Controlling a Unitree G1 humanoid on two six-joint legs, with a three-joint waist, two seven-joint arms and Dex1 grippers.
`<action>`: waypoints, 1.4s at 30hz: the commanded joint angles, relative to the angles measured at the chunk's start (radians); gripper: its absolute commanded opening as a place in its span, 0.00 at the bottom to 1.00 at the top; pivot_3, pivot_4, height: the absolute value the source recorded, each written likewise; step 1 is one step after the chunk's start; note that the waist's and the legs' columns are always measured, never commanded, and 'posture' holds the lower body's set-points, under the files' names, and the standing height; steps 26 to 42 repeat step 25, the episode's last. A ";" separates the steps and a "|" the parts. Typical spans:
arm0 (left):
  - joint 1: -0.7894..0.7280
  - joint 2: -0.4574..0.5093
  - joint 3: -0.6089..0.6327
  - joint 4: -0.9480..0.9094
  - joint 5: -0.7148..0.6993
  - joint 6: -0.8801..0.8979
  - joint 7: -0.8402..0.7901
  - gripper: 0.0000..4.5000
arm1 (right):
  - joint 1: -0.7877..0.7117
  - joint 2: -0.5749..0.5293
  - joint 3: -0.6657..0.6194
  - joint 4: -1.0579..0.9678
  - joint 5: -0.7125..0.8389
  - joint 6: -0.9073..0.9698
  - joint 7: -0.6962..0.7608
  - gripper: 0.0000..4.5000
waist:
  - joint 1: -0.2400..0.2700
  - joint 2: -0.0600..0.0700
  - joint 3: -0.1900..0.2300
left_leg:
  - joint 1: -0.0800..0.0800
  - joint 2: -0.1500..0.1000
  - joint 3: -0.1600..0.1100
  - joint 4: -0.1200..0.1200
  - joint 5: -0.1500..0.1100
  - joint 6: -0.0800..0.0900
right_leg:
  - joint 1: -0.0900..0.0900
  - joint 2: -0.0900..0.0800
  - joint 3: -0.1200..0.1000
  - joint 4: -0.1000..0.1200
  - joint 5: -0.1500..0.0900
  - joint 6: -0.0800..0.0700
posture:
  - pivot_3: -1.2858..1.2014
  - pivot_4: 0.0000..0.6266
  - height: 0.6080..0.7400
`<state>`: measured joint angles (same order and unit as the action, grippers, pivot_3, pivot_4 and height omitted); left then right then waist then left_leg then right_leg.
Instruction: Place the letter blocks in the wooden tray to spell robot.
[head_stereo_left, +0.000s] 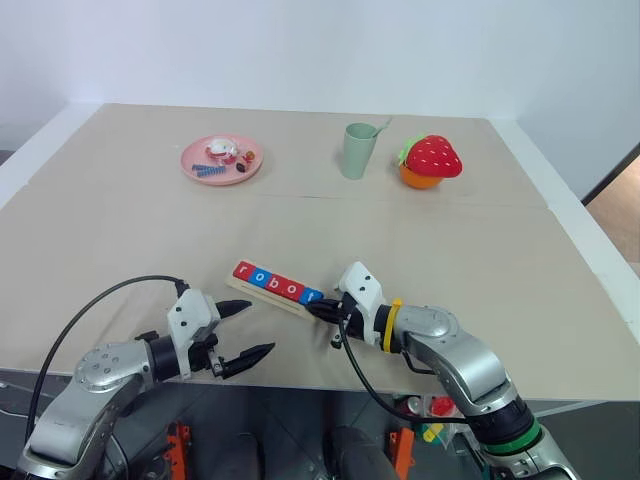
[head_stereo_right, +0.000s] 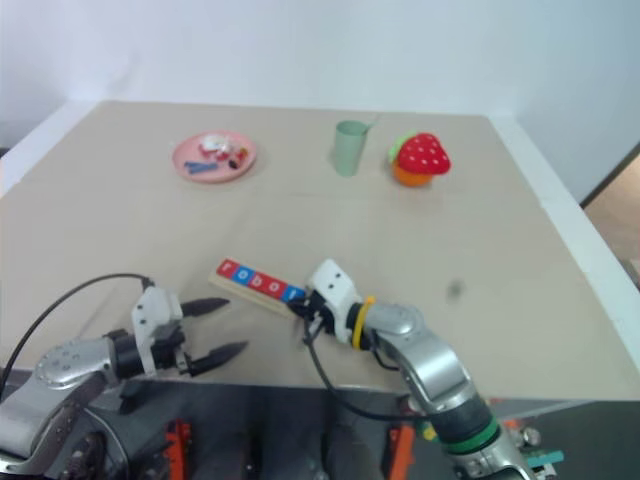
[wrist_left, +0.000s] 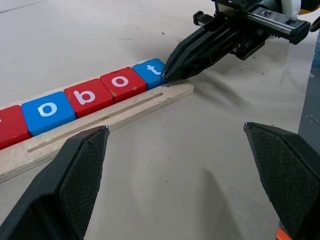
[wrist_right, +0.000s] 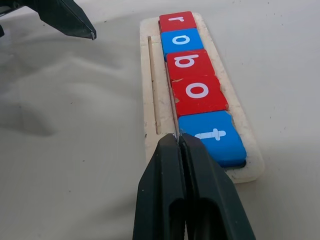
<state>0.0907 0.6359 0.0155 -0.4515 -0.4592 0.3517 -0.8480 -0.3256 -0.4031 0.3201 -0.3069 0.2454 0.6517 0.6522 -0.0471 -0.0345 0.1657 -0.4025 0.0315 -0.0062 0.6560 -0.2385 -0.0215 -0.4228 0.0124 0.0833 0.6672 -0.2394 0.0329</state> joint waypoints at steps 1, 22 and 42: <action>-0.006 -0.004 0.007 -0.033 -0.006 -0.006 0.007 1.00 | -0.007 0.004 0.003 0.007 -0.013 -0.016 0.001 0.01 | 0.000 0.000 0.000 | 0.000 0.000 0.000 0.000 0.000 0.000 | 0.000 0.000 0.000 0.000 0.000 0.000 | 0.52 0.24 1.00; -0.231 0.055 0.258 0.353 0.010 0.034 0.148 1.00 | 0.044 -0.228 -0.468 0.173 0.201 -0.163 0.225 0.99 | -0.002 0.000 0.001 | 0.000 -0.001 0.000 0.000 0.000 0.000 | 0.000 0.000 0.000 -0.001 0.000 0.001 | 0.52 0.24 1.00; -0.271 0.057 0.262 0.410 0.046 -0.027 0.157 1.00 | 0.078 -0.202 -0.452 0.112 0.218 -0.151 0.202 0.99 | -0.005 0.000 0.001 | 0.000 0.000 0.000 -0.001 0.000 0.000 | 0.000 0.001 0.000 0.000 0.001 0.000 | 0.52 0.24 1.00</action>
